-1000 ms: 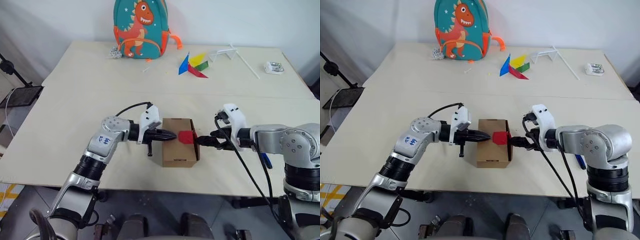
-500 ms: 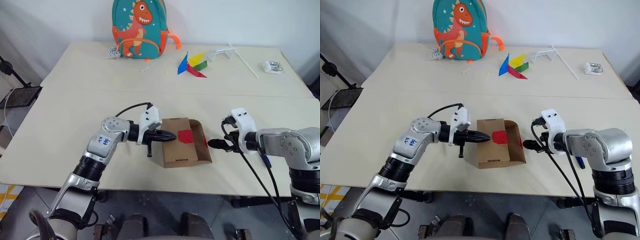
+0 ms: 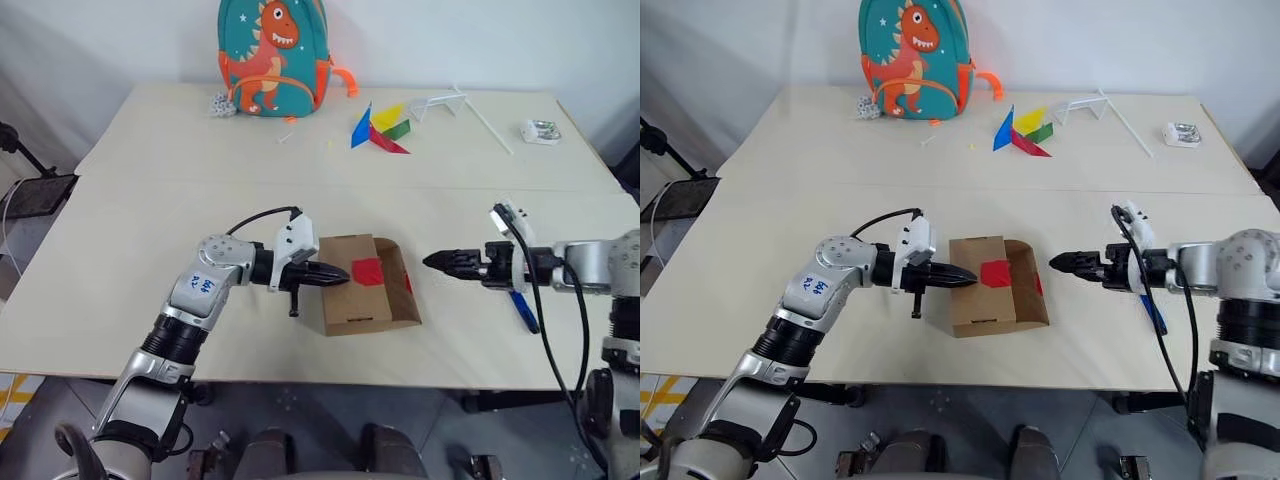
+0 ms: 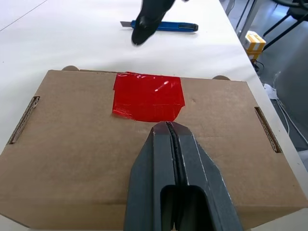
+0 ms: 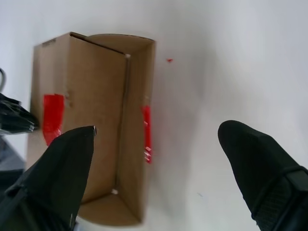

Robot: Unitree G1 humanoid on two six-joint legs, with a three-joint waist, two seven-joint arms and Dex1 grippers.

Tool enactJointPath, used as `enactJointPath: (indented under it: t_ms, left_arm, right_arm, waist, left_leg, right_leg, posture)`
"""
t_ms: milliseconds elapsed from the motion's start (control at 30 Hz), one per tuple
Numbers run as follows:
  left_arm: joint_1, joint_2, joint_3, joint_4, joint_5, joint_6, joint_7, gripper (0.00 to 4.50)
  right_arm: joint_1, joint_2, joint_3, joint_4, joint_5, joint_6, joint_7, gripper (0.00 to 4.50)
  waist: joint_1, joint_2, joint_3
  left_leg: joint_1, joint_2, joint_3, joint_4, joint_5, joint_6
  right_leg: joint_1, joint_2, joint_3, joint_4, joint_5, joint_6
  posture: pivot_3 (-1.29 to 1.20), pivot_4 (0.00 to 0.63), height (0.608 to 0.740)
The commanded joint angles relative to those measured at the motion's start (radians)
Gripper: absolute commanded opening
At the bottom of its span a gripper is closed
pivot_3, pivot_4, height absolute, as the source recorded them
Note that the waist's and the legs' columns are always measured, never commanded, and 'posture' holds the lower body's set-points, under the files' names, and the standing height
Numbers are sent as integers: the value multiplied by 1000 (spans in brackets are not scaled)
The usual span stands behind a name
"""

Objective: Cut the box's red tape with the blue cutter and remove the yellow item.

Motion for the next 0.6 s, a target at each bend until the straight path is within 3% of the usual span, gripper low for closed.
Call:
enactJointPath:
  t_ms: [33, 367, 600]
  left_arm:
    - [-2, 11, -2, 15, 8, 0, -5, 0]
    - [8, 23, -2, 4, 14, 3, 3, 0]
    - [-3, 25, -1, 8, 21, 3, 16, 0]
  right_arm:
    - [-18, -1, 71, 67, -41, -58, 62, 4344]
    - [-24, 58, 231, 122, -83, -129, 238, 4344]
    - [-45, 130, 212, 164, -80, -123, 285, 4344]
  waist:
    - [2, 0, 0]
    - [-18, 0, 0]
    - [-21, 0, 0]
  left_leg:
    - [0, 0, 0, 0, 0, 0]
    - [1, 0, 0, 0, 0, 0]
    - [2, 1, 0, 0, 0, 0]
  right_leg:
    - [0, 0, 0, 0, 0, 0]
    - [0, 0, 0, 0, 0, 0]
    - [0, 0, 0, 2, 0, 0]
  posture:
    - [0, 150, 740]
    - [0, 150, 740]
    - [0, 150, 740]
